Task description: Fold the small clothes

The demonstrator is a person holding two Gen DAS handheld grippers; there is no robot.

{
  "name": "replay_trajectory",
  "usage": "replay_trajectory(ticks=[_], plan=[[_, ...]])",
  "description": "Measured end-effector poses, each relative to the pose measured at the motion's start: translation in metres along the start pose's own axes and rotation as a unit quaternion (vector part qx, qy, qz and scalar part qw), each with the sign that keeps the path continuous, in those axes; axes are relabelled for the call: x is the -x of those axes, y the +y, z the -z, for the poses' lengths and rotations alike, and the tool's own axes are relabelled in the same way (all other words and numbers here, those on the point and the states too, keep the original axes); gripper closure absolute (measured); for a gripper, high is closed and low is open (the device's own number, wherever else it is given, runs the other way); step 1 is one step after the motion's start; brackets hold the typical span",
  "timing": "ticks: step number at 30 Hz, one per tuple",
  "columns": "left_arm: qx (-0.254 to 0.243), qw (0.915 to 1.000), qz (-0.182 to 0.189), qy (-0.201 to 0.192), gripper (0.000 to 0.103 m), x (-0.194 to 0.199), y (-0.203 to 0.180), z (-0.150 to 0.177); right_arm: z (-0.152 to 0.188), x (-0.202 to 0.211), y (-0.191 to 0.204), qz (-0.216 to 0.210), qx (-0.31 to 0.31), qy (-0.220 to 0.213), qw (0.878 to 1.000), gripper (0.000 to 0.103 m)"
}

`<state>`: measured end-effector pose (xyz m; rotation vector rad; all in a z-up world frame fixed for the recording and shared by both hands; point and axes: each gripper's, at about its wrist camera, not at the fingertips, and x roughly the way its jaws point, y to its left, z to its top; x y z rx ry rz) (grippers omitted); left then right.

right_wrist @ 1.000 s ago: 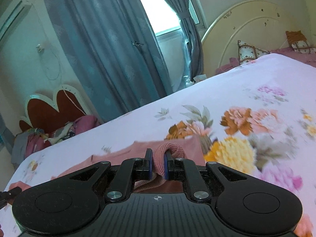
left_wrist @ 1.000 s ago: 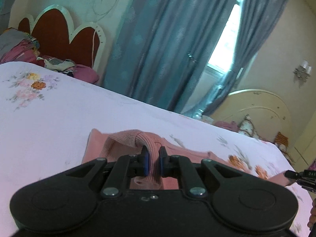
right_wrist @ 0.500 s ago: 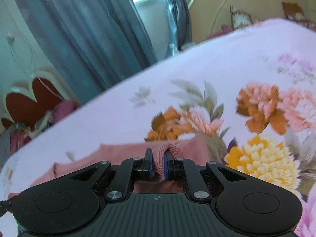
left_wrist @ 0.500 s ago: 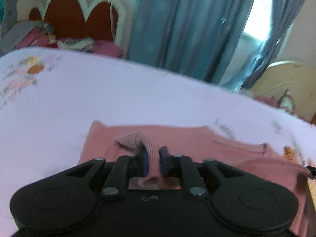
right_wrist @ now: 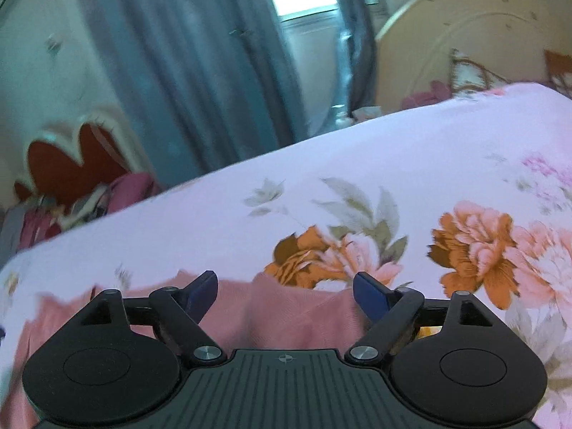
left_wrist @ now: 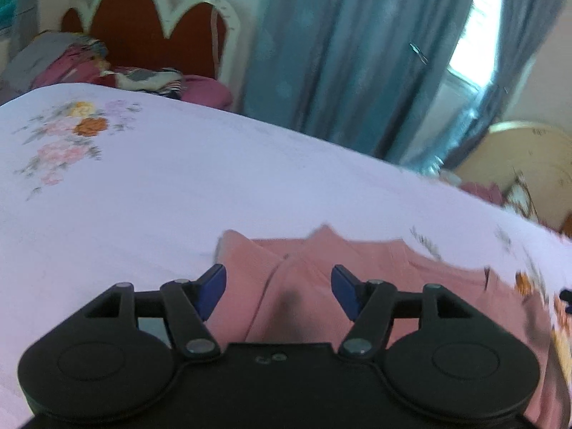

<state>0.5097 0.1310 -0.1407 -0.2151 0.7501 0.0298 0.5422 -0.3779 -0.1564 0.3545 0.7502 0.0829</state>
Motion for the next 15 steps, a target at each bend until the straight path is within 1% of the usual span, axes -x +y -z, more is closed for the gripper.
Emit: replay_trajectory(ticks=[2,3,4,6,9,11,12,13,14,15], plan=[[-0.026,0.9996,0.009,0.009,0.039,-0.011,-0.009,0.002,0.005,-0.006,0.003,0.0,0.017,0.006,1.0,0.02],[-0.039,0.9991,0.012,0.013,0.039,-0.017,-0.013,0.004,0.007,-0.01,0.004,-0.001,0.023,0.012,1.0,0.024],[-0.049,0.9986,0.012,0.017,0.039,-0.025,-0.017,0.005,0.01,-0.015,0.004,-0.003,0.029,0.02,0.999,0.032],[-0.062,0.9978,0.012,0.021,0.039,-0.038,-0.02,0.004,0.013,-0.024,0.004,-0.002,0.035,0.034,0.999,0.036],[-0.084,0.9959,0.013,0.029,0.04,-0.059,-0.027,0.002,0.016,-0.033,0.004,0.001,0.044,0.042,0.998,0.036],[-0.1,0.994,0.016,0.042,0.041,-0.071,-0.028,0.002,0.017,-0.039,0.004,0.004,0.052,0.049,0.997,0.036],[-0.105,0.9931,0.017,0.049,0.042,-0.076,-0.028,0.004,0.017,-0.042,0.005,0.004,0.057,0.053,0.997,0.044],[-0.111,0.9923,0.02,0.051,0.042,-0.081,-0.027,0.005,0.017,-0.046,0.005,0.002,0.06,0.058,0.996,0.058],[-0.115,0.992,0.024,0.046,0.047,-0.082,-0.027,0.006,0.017,-0.05,0.006,0.003,0.064,0.065,0.996,0.062],[-0.116,0.9918,0.03,0.044,0.06,-0.081,-0.025,0.006,0.018,-0.052,0.007,0.007,0.072,0.066,0.995,0.065]])
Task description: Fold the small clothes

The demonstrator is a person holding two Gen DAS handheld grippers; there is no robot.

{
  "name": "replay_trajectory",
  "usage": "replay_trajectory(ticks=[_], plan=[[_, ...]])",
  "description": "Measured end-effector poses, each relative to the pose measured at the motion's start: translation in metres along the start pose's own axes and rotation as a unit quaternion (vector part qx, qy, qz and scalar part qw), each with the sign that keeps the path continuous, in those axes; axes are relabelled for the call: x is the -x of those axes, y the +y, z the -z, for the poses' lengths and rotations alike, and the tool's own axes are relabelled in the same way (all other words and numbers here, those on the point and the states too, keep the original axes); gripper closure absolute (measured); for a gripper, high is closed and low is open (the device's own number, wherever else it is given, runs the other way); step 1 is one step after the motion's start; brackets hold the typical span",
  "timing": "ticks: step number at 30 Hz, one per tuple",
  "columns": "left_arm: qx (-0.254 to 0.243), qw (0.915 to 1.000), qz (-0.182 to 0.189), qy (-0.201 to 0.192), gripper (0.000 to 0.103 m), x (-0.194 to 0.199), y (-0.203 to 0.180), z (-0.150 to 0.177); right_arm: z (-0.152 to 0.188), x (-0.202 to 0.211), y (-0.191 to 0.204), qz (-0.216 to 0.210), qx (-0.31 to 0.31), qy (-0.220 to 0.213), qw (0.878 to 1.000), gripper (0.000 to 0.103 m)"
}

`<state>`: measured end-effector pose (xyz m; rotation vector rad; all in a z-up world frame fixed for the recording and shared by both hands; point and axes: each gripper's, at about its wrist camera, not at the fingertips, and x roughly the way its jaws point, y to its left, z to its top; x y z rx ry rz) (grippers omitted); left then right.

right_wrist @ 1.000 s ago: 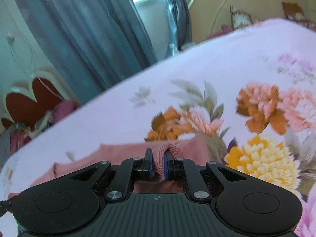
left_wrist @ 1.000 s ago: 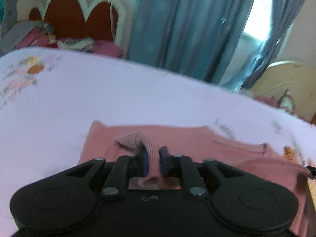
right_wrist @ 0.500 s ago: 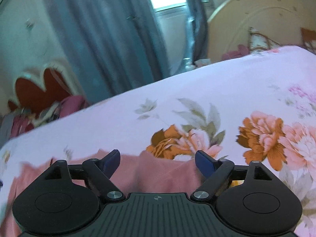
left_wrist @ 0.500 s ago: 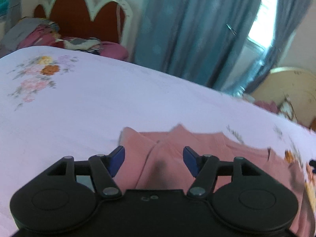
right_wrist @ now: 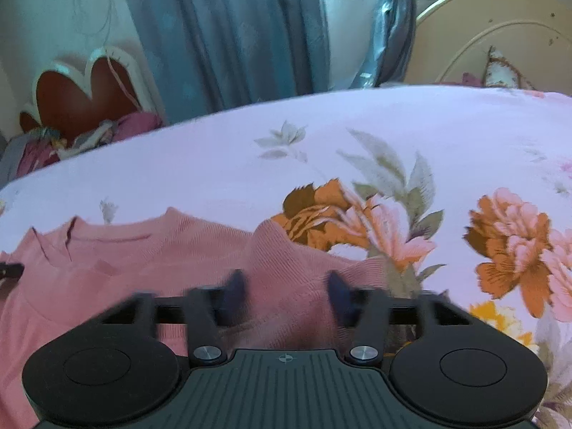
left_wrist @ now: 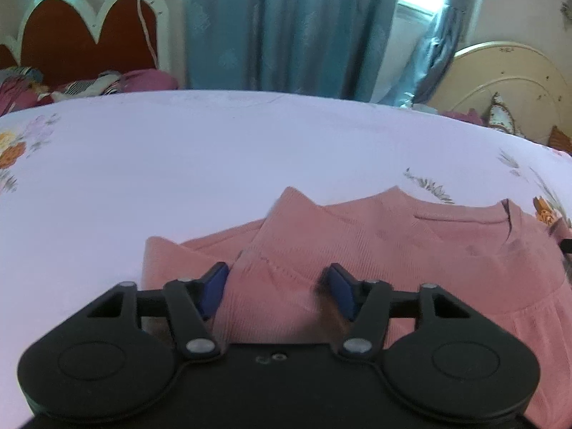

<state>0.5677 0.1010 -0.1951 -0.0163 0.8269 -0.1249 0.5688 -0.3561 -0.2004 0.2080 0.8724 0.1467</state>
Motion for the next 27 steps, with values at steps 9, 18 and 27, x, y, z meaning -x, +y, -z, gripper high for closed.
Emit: replay_trajectory(ticks=[9,18,27], plan=[[0.008,0.9953,0.002,-0.097,0.095,0.036,-0.004,0.013,-0.007,0.025,0.004,-0.001,0.0,-0.078,0.997,0.095],[0.022,0.9942,-0.063,-0.084,0.095,0.01,-0.011,0.019,0.002,-0.016,0.001,0.058,-0.055,-0.057,0.995,0.095],[-0.002,0.9934,-0.079,-0.083,0.067,0.038,-0.007,0.025,0.002,0.024,0.006,0.048,-0.024,-0.089,0.995,0.084]])
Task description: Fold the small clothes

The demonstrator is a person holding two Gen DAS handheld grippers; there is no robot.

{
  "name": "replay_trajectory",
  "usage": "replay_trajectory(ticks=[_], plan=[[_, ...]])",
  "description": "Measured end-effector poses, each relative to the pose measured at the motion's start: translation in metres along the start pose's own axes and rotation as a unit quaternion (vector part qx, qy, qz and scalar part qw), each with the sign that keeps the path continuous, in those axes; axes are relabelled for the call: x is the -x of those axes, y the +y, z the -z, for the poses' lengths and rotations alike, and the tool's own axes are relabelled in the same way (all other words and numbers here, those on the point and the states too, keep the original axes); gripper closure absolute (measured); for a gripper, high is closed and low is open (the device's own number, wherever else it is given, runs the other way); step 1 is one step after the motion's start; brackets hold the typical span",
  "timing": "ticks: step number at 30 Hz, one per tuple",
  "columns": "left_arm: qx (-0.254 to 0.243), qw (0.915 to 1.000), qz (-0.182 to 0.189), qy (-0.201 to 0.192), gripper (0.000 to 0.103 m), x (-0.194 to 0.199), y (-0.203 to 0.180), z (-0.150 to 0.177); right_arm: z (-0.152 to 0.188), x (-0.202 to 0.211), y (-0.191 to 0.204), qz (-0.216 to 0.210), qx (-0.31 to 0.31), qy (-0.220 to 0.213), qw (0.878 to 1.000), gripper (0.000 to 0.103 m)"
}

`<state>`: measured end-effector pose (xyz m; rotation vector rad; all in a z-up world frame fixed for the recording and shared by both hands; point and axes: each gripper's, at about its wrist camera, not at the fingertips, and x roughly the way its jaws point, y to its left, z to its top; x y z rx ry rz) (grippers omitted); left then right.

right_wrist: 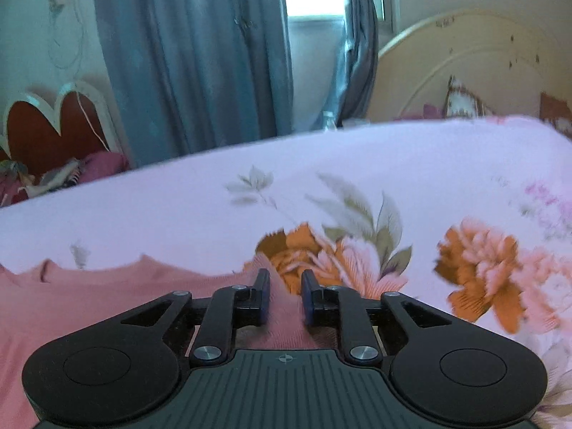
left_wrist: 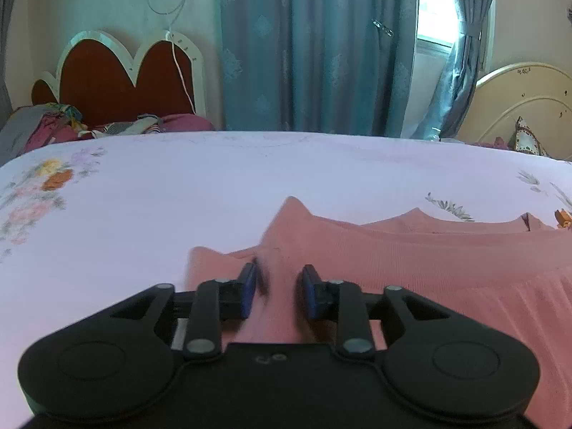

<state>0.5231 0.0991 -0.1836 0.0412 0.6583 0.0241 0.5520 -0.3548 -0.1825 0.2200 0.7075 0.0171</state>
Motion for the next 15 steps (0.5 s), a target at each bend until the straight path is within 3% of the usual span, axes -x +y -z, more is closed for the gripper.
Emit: replay_trajectory(ticks=[5,9,12,15], plan=[[-0.003,0.9999,0.011,-0.01,0.05,0.034,0.002,0.009,0.012,0.03,0.018,-0.028,0.03,0.001,0.999,0.084],[-0.01,0.9993,0.036,0.01,0.048,0.052,-0.005,0.026,0.034,0.041,0.036,-0.057,0.035,0.024,0.997,0.084],[-0.027,0.9992,0.004,0.03,0.052,0.053,-0.01,0.044,0.05,0.046,0.05,-0.069,0.038,0.038,0.996,0.084],[-0.032,0.999,-0.022,0.023,0.052,0.057,-0.007,0.051,0.061,0.051,0.053,-0.074,0.031,0.046,0.996,0.084]])
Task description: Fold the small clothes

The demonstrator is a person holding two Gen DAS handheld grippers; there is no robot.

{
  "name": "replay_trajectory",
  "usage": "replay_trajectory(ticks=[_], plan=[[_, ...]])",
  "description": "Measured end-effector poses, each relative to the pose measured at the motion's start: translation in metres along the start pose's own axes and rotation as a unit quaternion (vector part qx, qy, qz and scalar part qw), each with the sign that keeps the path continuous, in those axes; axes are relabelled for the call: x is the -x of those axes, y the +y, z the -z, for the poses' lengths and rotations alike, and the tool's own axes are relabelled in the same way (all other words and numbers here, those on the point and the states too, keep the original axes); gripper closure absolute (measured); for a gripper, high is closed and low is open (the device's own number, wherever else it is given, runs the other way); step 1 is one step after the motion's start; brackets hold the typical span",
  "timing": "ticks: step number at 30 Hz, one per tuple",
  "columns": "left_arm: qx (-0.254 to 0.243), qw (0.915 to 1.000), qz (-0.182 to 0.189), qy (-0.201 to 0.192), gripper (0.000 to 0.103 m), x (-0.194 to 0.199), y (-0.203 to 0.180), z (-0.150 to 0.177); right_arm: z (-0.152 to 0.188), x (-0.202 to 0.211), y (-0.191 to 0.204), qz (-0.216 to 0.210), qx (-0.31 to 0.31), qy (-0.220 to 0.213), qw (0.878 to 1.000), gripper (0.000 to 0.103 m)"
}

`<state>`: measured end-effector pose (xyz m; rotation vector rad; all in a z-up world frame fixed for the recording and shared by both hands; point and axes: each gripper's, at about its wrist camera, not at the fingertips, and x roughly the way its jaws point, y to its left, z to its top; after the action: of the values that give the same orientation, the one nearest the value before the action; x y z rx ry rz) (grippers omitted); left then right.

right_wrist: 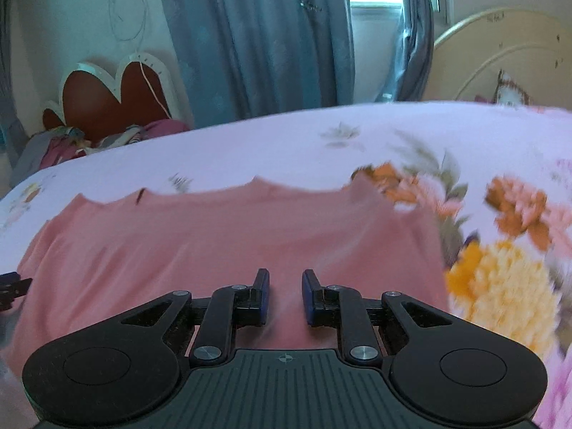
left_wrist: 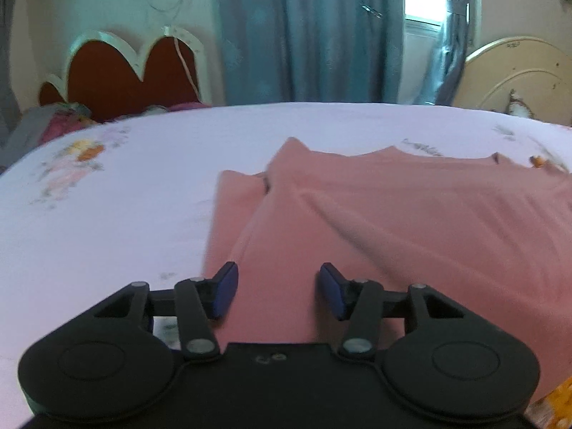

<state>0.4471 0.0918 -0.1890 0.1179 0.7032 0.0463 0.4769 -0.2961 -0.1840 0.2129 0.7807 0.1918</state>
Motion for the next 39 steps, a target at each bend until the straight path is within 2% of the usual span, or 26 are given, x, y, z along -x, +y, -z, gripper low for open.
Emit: replay_trajectory(ticks=[2,4,8,9,11,14,16,19,23,25,26,27,29,30,35,39], plan=[[-0.01,0.9999,-0.012,0.002,0.051,0.0,0.0,0.002,0.005,0.001,0.001,0.003,0.004,0.004,1.0,0.084],[0.002,0.9999,-0.014,0.009,0.05,-0.001,0.003,0.001,0.008,0.002,0.0,0.004,-0.002,0.008,1.0,0.084],[0.012,0.9998,0.004,0.013,0.066,-0.003,0.005,0.003,0.011,0.006,0.002,0.017,0.0,0.008,1.0,0.084],[0.011,0.9999,0.005,0.012,0.08,-0.002,0.005,0.005,0.012,0.01,0.003,0.023,0.0,0.005,1.0,0.084],[0.008,0.9999,0.004,0.01,0.092,-0.001,0.004,0.007,0.013,0.015,0.002,0.045,0.007,-0.005,0.999,0.084],[0.006,1.0,-0.001,0.0,0.096,0.004,0.005,0.012,0.016,0.012,-0.004,0.068,0.021,0.009,0.997,0.083],[0.012,0.9998,-0.009,-0.011,0.096,0.009,0.008,0.015,0.022,0.007,-0.011,0.08,0.028,0.022,0.996,0.082],[0.032,0.9992,-0.02,-0.017,0.096,0.012,0.017,0.025,0.03,0.007,-0.025,0.098,0.039,0.006,0.994,0.082],[0.015,0.9995,-0.024,-0.015,0.096,0.013,0.011,0.024,0.025,0.012,-0.026,0.098,0.027,0.017,0.995,0.082],[0.014,0.9997,-0.019,-0.01,0.092,0.018,0.009,0.018,0.024,0.022,-0.022,0.086,0.017,0.012,0.996,0.082],[0.007,0.9997,-0.022,-0.009,0.083,0.022,0.007,0.017,0.024,0.027,-0.019,0.079,0.015,0.007,0.997,0.081],[0.003,0.9997,-0.021,-0.012,0.079,0.027,0.005,0.017,0.024,0.031,-0.014,0.074,0.016,0.004,0.997,0.078],[0.006,0.9997,-0.01,-0.023,0.079,0.041,0.001,0.016,0.027,0.036,-0.002,0.061,0.029,-0.001,0.998,0.06],[0.005,0.9995,-0.005,-0.03,0.079,0.048,-0.003,0.016,0.029,0.039,0.005,0.056,0.037,-0.004,0.998,0.048],[-0.024,0.998,0.048,-0.033,0.072,0.056,-0.036,0.017,0.04,0.039,0.034,0.033,0.061,0.0,0.998,0.047],[-0.032,0.9989,0.035,-0.001,0.072,0.042,-0.04,0.035,0.054,0.034,0.034,0.048,0.081,0.018,0.995,0.047]])
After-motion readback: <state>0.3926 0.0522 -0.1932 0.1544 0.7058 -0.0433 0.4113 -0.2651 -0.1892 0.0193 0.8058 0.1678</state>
